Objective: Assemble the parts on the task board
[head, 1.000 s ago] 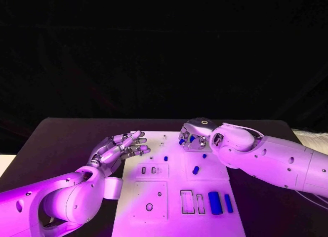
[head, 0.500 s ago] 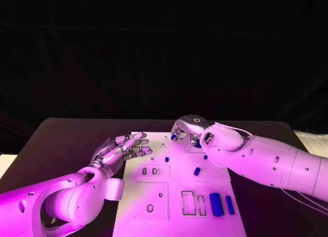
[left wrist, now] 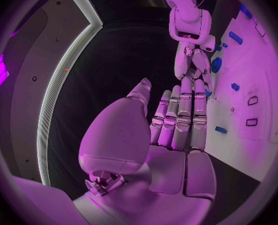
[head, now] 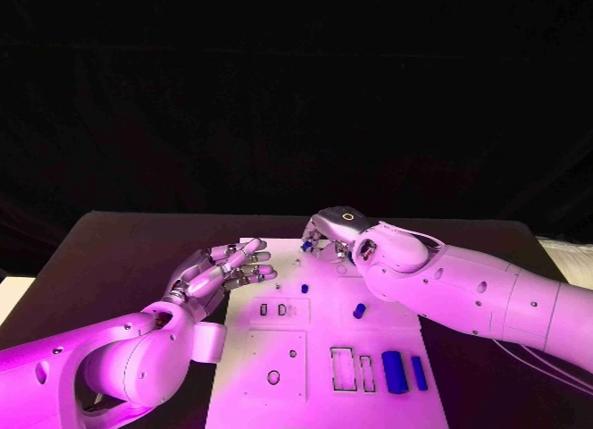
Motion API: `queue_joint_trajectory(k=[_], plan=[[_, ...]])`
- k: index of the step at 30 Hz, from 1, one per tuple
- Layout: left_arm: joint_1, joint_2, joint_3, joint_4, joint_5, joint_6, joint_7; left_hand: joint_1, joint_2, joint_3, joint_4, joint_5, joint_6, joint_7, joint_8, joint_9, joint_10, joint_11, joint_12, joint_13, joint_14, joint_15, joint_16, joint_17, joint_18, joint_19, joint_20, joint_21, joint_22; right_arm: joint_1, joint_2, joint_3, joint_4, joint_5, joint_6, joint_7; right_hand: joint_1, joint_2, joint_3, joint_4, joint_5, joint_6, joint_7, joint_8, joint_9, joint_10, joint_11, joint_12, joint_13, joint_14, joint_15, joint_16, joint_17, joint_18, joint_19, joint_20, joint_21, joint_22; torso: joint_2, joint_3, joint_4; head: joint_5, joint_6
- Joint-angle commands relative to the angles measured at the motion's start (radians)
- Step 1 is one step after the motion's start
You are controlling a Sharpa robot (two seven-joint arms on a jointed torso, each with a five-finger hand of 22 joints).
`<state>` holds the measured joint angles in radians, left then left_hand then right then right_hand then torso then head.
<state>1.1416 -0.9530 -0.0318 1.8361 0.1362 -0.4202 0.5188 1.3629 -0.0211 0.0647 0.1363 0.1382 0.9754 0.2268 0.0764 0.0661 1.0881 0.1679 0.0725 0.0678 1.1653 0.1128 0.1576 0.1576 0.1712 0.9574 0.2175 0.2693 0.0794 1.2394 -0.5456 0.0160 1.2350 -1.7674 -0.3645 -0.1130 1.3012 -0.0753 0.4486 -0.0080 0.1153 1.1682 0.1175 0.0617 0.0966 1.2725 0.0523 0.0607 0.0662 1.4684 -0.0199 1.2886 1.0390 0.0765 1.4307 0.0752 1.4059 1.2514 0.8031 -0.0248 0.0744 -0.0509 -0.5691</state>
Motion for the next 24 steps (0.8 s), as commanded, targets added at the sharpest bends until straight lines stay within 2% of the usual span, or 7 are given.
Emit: queue_joint_trajectory(k=[1,16,24], plan=[[0.002,0.004,0.001,0.002,0.000,0.018,0.004,0.002,0.009,0.002,-0.006,-0.004,-0.005,0.004,-0.005,-0.001,-0.009,0.001,-0.003,-0.001,-0.004,0.002,-0.004,0.001,0.012,-0.002,0.007,-0.004,-0.001,0.000,0.009,0.000,-0.009,-0.015,-0.009,-0.006,-0.001,0.000,0.005,0.002,-0.006,0.000,0.006,0.002,0.001,-0.003,0.006,0.000,0.000,0.030,-0.003,0.005,0.002,-0.014,0.008,0.001,0.006,0.001,0.001,-0.0002,0.0003,0.002,-0.001],[0.004,0.008,0.001,-0.001,0.000,0.020,0.000,0.002,0.009,0.002,-0.007,-0.004,-0.006,0.004,-0.005,-0.001,-0.010,0.002,-0.004,-0.001,-0.004,0.002,-0.005,0.001,0.012,-0.002,0.007,-0.004,-0.002,0.000,0.038,0.000,-0.047,-0.016,0.020,-0.012,-0.004,-0.004,0.007,0.007,-0.012,-0.003,0.007,0.002,0.001,-0.005,0.008,0.000,0.000,0.030,-0.002,0.006,0.002,-0.014,0.008,0.002,0.007,0.002,0.002,-0.0021,0.0004,0.005,-0.005],[0.004,0.009,0.001,-0.002,0.000,0.021,-0.001,0.002,0.009,0.002,-0.007,-0.004,-0.006,0.004,-0.005,-0.001,-0.010,0.002,-0.004,-0.001,-0.004,0.002,-0.005,0.001,0.012,-0.002,0.007,-0.004,-0.002,0.000,0.050,-0.001,-0.070,-0.018,0.044,-0.019,-0.008,-0.012,0.007,0.012,-0.022,-0.007,0.008,0.002,0.001,-0.010,0.009,0.000,0.000,0.029,0.000,0.007,0.001,-0.014,0.006,0.003,0.007,0.002,0.003,-0.0017,-0.0007,0.007,-0.006]])
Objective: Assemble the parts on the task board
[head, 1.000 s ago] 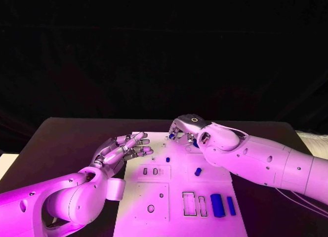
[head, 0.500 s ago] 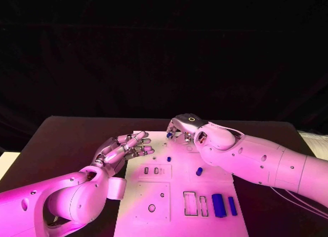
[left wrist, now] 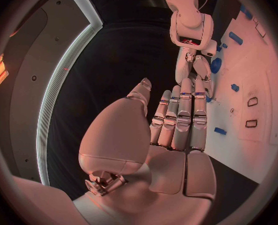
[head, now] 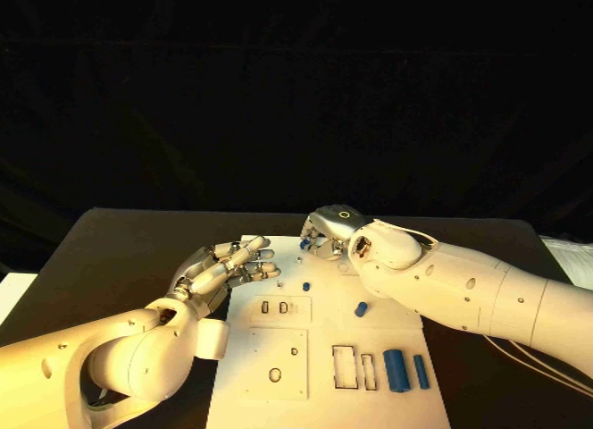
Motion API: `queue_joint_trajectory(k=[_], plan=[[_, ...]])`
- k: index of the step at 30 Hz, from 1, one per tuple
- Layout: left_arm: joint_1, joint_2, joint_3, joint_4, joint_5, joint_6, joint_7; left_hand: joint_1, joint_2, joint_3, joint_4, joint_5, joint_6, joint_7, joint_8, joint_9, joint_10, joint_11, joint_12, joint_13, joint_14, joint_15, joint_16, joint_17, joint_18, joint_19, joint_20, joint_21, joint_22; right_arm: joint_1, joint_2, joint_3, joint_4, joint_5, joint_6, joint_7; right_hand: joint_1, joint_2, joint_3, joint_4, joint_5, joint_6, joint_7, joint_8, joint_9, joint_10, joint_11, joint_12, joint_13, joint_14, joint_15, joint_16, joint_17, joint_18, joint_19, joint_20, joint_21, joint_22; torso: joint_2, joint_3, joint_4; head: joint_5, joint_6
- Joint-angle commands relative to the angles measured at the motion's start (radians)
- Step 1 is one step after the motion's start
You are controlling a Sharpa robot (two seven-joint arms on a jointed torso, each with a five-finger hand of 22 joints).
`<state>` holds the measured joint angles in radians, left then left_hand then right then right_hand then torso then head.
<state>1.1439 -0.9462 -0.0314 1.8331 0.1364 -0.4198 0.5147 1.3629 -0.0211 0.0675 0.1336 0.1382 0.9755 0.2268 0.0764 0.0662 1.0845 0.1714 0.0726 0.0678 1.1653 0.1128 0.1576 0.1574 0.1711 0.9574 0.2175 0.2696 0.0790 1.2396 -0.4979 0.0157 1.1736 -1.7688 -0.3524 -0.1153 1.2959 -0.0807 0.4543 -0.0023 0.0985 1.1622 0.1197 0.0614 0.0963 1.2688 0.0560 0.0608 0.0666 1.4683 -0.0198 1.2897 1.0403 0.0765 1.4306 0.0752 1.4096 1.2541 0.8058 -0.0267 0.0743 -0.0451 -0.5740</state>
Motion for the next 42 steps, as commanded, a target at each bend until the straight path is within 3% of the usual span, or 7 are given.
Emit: queue_joint_trajectory(k=[1,17,22,25,31,38,42], plan=[[0.002,0.002,0.001,0.001,0.000,0.021,0.002,0.002,0.009,0.000,-0.004,-0.004,-0.006,0.004,-0.005,-0.001,-0.006,-0.002,-0.004,-0.001,-0.004,0.002,-0.005,0.002,0.012,-0.002,0.007,-0.005,-0.001,0.000,0.004,-0.001,-0.011,-0.017,0.034,-0.017,-0.004,-0.010,0.001,0.008,-0.007,-0.004,0.007,0.001,0.001,-0.010,0.006,-0.001,-0.001,0.029,0.002,0.006,-0.001,-0.014,0.006,0.004,0.004,-0.001,0.001,-0.0001,-0.0005,0.001,-0.001],[0.002,0.000,0.001,-0.002,0.000,0.023,0.000,0.003,0.009,-0.001,-0.006,-0.004,-0.008,0.005,-0.007,-0.001,-0.009,-0.001,-0.006,-0.001,-0.004,0.003,-0.006,0.002,0.012,-0.002,0.008,-0.006,-0.002,0.000,-0.010,-0.002,0.003,-0.009,-0.022,-0.024,-0.005,-0.065,-0.075,0.050,-0.042,-0.191,0.037,0.001,-0.031,-0.186,0.044,0.003,-0.002,0.016,0.035,-0.015,-0.050,0.007,-0.044,0.038,-0.051,-0.102,0.002,0.0016,-0.0033,0.003,0.003],[0.006,-0.004,0.001,-0.008,0.000,0.028,0.000,0.003,0.009,-0.001,-0.007,-0.004,-0.008,0.005,-0.007,-0.001,-0.010,-0.001,-0.006,-0.001,-0.004,0.003,-0.006,0.002,0.012,-0.002,0.008,-0.006,-0.002,0.000,-0.078,0.000,0.074,0.027,-0.077,-0.019,0.013,-0.055,-0.077,0.058,-0.003,-0.170,0.038,0.006,-0.027,-0.130,0.038,0.022,0.004,-0.001,0.026,-0.052,-0.112,0.017,-0.067,0.034,-0.082,-0.156,0.002,0.0022,-0.0068,0.000,0.006],[0.008,-0.009,0.001,-0.008,0.000,0.029,0.001,0.003,0.010,0.000,-0.007,-0.004,-0.008,0.005,-0.007,-0.001,-0.010,-0.001,-0.006,-0.001,-0.005,0.003,-0.007,0.002,0.012,-0.003,0.008,-0.006,-0.002,0.001,-0.152,0.007,0.150,0.092,-0.106,-0.019,0.021,-0.058,-0.066,0.064,0.020,-0.140,0.041,0.013,-0.024,-0.048,0.026,0.055,0.019,0.024,0.017,0.014,0.007,0.000,-0.025,0.026,-0.036,-0.067,0.002,0.0006,-0.0099,-0.006,0.011],[0.009,-0.016,0.001,-0.005,0.000,0.032,0.000,0.004,0.010,0.000,-0.007,-0.004,-0.008,0.005,-0.007,-0.001,-0.010,-0.001,-0.006,-0.001,-0.005,0.003,-0.007,0.002,0.012,-0.003,0.008,-0.006,-0.002,0.010,-0.281,0.019,0.264,0.272,-0.026,-0.068,0.003,-0.104,-0.115,0.076,0.026,-0.163,0.014,0.003,-0.030,0.159,-0.015,0.192,0.115,0.055,-0.014,0.115,0.181,-0.026,0.037,-0.001,0.039,0.065,0.000,0.0027,-0.0224,-0.006,0.016],[0.009,-0.020,0.001,-0.004,0.000,0.035,-0.002,0.005,0.011,0.001,-0.008,-0.004,-0.008,0.005,-0.007,-0.001,-0.010,-0.001,-0.006,-0.001,-0.005,0.003,-0.007,0.003,0.012,-0.003,0.009,-0.006,-0.003,0.017,-0.352,0.022,0.287,0.367,0.078,-0.117,0.011,-0.092,-0.295,0.133,0.095,-0.200,0.019,0.017,-0.025,0.150,-0.029,0.852,0.826,0.068,-0.022,0.193,0.321,-0.044,0.070,-0.004,0.087,0.152,0.001,0.0057,-0.0303,-0.009,0.019],[0.009,-0.019,0.001,-0.007,0.000,0.036,-0.003,0.005,0.011,0.001,-0.008,-0.004,-0.008,0.005,-0.007,-0.001,-0.010,-0.001,-0.006,-0.001,-0.005,0.003,-0.007,0.003,0.012,-0.003,0.009,-0.006,-0.003,0.018,-0.358,0.022,0.269,0.381,0.109,-0.128,0.030,-0.077,-0.356,0.172,0.095,-0.209,0.020,0.025,-0.025,0.149,-0.010,1.087,1.084,0.075,-0.007,0.219,0.379,-0.048,0.080,0.001,0.102,0.182,0.002,0.0061,-0.0293,-0.012,0.017]])
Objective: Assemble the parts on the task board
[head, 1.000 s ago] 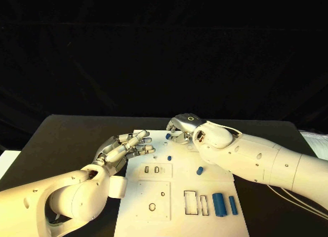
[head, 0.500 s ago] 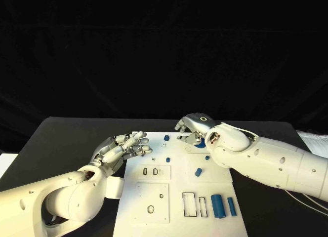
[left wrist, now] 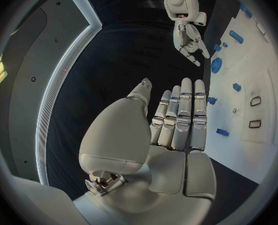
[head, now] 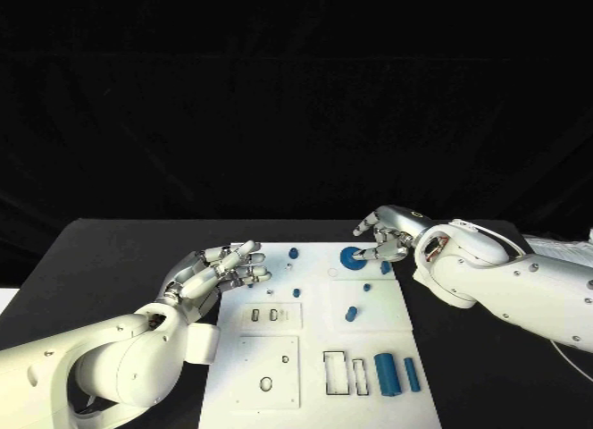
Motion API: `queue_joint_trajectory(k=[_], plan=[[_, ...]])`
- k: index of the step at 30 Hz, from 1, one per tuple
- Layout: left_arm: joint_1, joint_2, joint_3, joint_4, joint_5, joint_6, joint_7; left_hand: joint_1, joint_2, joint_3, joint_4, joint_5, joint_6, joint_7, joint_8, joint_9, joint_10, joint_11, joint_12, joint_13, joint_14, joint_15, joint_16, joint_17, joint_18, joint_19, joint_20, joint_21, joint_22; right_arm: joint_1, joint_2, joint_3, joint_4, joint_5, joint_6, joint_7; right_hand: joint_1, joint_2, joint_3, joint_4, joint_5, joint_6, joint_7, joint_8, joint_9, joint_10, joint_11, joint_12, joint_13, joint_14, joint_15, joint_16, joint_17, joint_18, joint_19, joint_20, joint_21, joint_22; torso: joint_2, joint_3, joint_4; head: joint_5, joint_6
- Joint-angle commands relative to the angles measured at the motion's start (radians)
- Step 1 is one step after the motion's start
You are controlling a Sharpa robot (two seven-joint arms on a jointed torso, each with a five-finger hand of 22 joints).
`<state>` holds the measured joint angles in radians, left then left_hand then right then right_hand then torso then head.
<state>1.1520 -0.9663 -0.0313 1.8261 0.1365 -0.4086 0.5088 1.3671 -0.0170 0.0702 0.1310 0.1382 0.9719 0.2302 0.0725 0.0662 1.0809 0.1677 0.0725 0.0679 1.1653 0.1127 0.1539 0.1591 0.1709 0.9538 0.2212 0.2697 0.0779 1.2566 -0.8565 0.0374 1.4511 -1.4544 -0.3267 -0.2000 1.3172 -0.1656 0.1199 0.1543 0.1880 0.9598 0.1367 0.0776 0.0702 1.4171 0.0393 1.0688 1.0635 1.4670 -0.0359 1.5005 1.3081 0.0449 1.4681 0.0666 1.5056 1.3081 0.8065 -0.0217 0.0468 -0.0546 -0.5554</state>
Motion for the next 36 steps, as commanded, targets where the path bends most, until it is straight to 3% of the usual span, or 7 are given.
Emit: queue_joint_trajectory(k=[1,5,18,26,36], plan=[[0.001,0.001,0.001,0.000,0.000,0.025,0.003,0.001,0.007,-0.002,-0.006,-0.004,-0.004,0.001,-0.003,-0.001,-0.006,0.003,-0.006,-0.001,-0.005,0.003,-0.004,0.001,0.012,0.001,0.005,-0.007,-0.002,0.001,0.002,0.001,-0.015,0.068,0.088,-0.045,0.014,0.011,-0.032,0.024,0.007,-0.008,0.005,0.011,0.001,0.001,0.009,0.113,0.126,0.078,0.010,0.012,0.119,-0.017,0.044,0.013,0.008,0.133,0.001,0.0003,-0.0007,-0.003,-0.003],[0.001,0.004,0.001,-0.003,0.000,0.026,0.002,0.001,0.008,-0.001,-0.006,-0.004,-0.003,0.001,-0.003,0.000,-0.006,0.002,-0.006,-0.001,-0.005,0.003,-0.004,0.001,0.012,0.001,0.005,-0.007,-0.002,0.001,0.018,0.001,-0.043,0.066,0.104,-0.054,0.027,0.019,-0.048,0.041,0.009,-0.009,0.006,0.019,0.002,0.018,0.013,0.195,0.216,0.081,0.015,0.021,0.139,-0.020,0.049,0.015,0.014,0.146,0.001,-0.0005,0.0016,-0.003,-0.004],[0.001,0.010,0.001,-0.008,0.000,0.028,-0.002,0.002,0.008,-0.001,-0.007,-0.004,-0.003,0.001,-0.003,0.000,-0.006,0.002,-0.006,-0.001,-0.005,0.003,-0.004,0.001,0.012,0.001,0.005,-0.007,-0.002,-0.004,0.074,0.001,-0.103,0.058,0.136,-0.055,0.042,0.033,-0.055,0.049,0.012,-0.005,0.007,0.029,0.002,0.038,0.016,0.261,0.287,0.084,0.017,0.030,0.162,-0.022,0.055,0.019,0.021,0.160,0.001,-0.0008,0.0008,-0.001,-0.010],[0.001,0.011,0.001,-0.010,0.000,0.031,-0.010,0.003,0.008,-0.001,-0.009,-0.004,-0.006,0.002,-0.004,-0.001,-0.008,0.003,-0.007,-0.001,-0.005,0.003,-0.006,0.002,0.012,0.000,0.005,-0.008,-0.003,-0.012,0.090,0.001,-0.109,0.046,0.143,-0.049,0.052,0.045,-0.056,0.040,0.012,0.009,0.005,0.039,0.003,0.067,0.015,0.325,0.349,0.088,0.016,0.039,0.183,-0.026,0.063,0.019,0.029,0.178,0.001,-0.0009,0.0002,0.006,-0.014],[0.001,0.011,0.001,-0.010,0.000,0.033,-0.014,0.003,0.008,-0.001,-0.009,-0.004,-0.006,0.002,-0.004,-0.001,-0.008,0.003,-0.007,-0.001,-0.005,0.003,-0.006,0.002,0.012,0.000,0.005,-0.008,-0.003,-0.017,0.092,0.001,-0.113,0.016,0.148,-0.054,0.064,0.061,-0.053,0.019,0.012,0.033,0.002,0.050,0.005,0.107,0.013,0.409,0.428,0.090,0.015,0.044,0.195,-0.028,0.067,0.018,0.033,0.188,0.001,-0.0015,0.0007,0.004,-0.016]])
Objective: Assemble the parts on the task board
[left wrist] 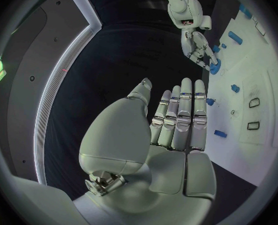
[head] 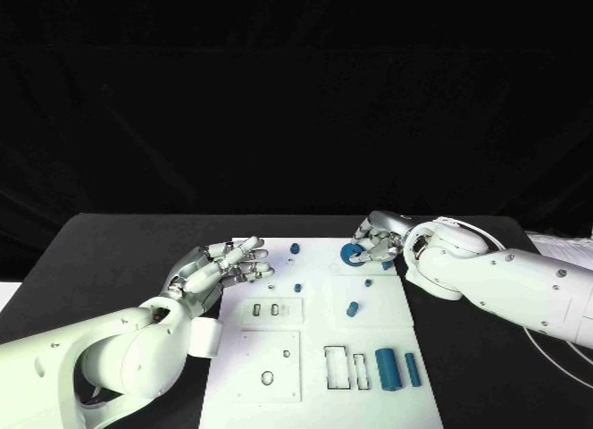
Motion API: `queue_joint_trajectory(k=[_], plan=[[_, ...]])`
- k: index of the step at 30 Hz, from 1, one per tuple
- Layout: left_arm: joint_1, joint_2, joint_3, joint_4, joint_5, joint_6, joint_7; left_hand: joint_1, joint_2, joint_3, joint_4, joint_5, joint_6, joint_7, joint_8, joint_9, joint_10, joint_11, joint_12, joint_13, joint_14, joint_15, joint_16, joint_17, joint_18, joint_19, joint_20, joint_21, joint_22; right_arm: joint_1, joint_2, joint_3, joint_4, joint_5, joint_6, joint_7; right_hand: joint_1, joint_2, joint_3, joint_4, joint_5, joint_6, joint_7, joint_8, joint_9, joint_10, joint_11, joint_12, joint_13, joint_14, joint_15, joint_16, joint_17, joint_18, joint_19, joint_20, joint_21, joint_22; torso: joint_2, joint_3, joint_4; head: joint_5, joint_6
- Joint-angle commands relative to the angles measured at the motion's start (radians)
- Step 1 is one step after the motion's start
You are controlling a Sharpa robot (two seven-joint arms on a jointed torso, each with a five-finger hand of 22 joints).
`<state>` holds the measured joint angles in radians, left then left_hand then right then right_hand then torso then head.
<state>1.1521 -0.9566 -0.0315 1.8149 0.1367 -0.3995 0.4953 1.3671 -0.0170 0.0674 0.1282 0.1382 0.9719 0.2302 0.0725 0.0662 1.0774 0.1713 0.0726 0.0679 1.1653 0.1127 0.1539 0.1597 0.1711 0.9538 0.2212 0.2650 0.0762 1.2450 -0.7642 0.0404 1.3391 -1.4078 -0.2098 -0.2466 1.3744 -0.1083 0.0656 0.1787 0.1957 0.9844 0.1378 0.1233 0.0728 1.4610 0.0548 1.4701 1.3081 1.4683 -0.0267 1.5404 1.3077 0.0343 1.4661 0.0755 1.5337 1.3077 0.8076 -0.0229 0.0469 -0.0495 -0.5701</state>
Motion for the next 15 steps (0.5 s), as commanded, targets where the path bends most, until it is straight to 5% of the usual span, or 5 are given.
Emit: queue_joint_trajectory(k=[1,15], plan=[[0.001,0.002,0.001,0.001,0.000,0.024,-0.001,0.003,0.008,0.002,-0.006,-0.004,-0.006,0.002,-0.004,-0.001,-0.004,0.000,-0.007,-0.001,-0.005,0.003,-0.006,0.001,0.012,0.000,0.005,-0.003,-0.001,-0.005,0.000,-0.002,-0.001,-0.036,0.031,-0.007,0.010,0.007,0.003,-0.010,0.005,0.012,0.000,0.005,0.002,0.065,-0.003,0.012,0.187,0.089,0.005,0.005,0.197,-0.018,0.070,0.009,0.006,0.189,0.000,-0.0001,0.0005,-0.001,-0.001],[0.001,0.001,0.001,-0.001,0.000,0.024,-0.003,0.004,0.008,0.002,-0.007,-0.004,-0.007,0.003,-0.005,-0.001,-0.006,0.000,-0.007,-0.001,-0.005,0.003,-0.006,0.001,0.012,0.000,0.006,-0.003,-0.001,-0.011,-0.008,-0.002,0.023,-0.170,-0.014,0.013,0.067,0.032,0.068,-0.068,-0.006,0.055,-0.007,0.015,0.003,0.083,-0.010,0.050,0.222,0.093,0.001,0.012,0.216,-0.022,0.079,0.005,0.015,0.210,0.000,-0.0002,0.0005,-0.003,-0.005]])
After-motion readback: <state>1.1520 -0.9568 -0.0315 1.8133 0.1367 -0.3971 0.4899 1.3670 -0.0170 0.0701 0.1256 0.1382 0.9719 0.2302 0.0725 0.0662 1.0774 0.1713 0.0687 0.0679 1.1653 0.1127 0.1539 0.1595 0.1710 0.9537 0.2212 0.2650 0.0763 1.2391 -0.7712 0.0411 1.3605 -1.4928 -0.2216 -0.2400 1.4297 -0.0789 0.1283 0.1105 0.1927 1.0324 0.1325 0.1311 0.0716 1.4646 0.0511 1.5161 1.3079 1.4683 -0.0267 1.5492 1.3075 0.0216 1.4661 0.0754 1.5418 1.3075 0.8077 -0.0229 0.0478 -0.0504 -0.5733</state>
